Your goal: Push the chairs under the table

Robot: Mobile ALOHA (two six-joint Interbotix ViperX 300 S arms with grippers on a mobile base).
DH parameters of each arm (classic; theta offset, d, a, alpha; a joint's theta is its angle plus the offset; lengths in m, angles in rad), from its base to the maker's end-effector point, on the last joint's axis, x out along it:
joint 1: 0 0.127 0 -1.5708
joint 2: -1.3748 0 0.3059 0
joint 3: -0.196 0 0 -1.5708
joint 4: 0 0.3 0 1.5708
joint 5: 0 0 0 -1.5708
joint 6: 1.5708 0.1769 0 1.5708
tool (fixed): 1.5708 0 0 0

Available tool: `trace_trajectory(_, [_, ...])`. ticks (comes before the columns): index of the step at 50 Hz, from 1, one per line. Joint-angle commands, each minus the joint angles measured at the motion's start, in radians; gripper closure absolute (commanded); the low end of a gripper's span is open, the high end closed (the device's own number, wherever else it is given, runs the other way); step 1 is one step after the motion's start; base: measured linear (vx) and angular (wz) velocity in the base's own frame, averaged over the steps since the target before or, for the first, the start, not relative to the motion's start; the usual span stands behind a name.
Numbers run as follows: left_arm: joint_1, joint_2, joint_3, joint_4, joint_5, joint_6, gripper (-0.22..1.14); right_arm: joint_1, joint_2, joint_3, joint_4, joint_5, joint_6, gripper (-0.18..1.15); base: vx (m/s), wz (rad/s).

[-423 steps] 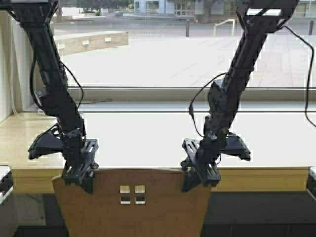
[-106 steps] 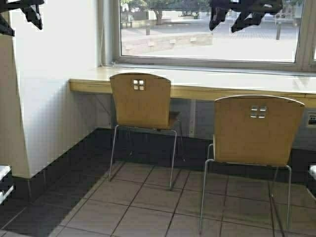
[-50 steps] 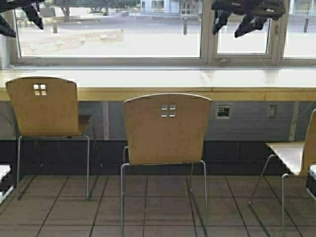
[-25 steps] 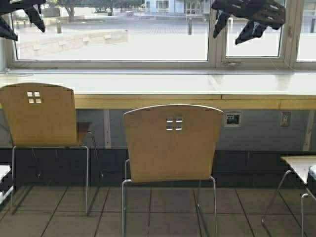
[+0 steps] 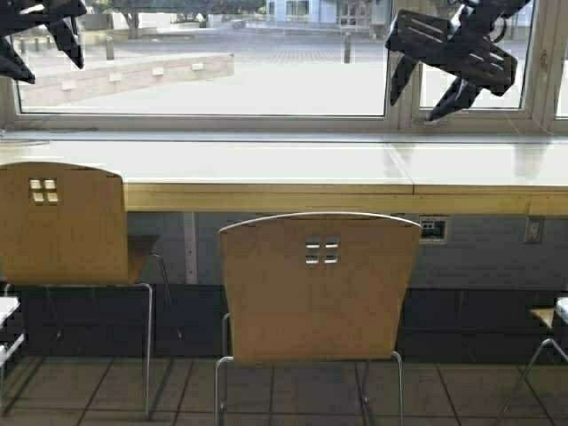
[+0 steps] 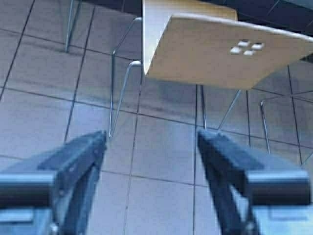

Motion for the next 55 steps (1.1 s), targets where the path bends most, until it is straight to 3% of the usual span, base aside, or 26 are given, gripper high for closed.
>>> trace_trajectory(1, [0.0,-0.017,-0.023,-0.002,0.018,-0.005,0.01,-0.006,-0.015,-0.006,0.003,0.003,-0.002,0.08,0.32,-0.04])
trace_trajectory(9, [-0.002,0.021,-0.014,-0.035,0.028,-0.048,0.01,-0.008,0.005,0.005,0.029,0.006,0.003,0.08,0.34,-0.08])
trace_trajectory(18, [-0.032,0.109,-0.018,-0.215,0.032,-0.222,0.01,-0.006,0.017,0.003,0.227,0.008,0.008,0.08,0.3,-0.12])
trace_trajectory(35, [-0.238,0.618,-0.273,-0.489,-0.054,-0.411,0.01,-0.009,0.15,-0.04,0.589,-0.006,0.006,0.08,0.2,-0.03])
trace_trajectory(44, [-0.287,0.871,-0.38,-0.607,-0.083,-0.469,0.01,-0.008,0.268,-0.109,0.678,-0.023,0.006,0.08,0.15,-0.02])
trace_trajectory(55, [-0.307,0.997,-0.48,-0.67,-0.11,-0.479,0.01,-0.003,0.388,-0.179,0.723,-0.02,0.006,0.08,0.11,0.0])
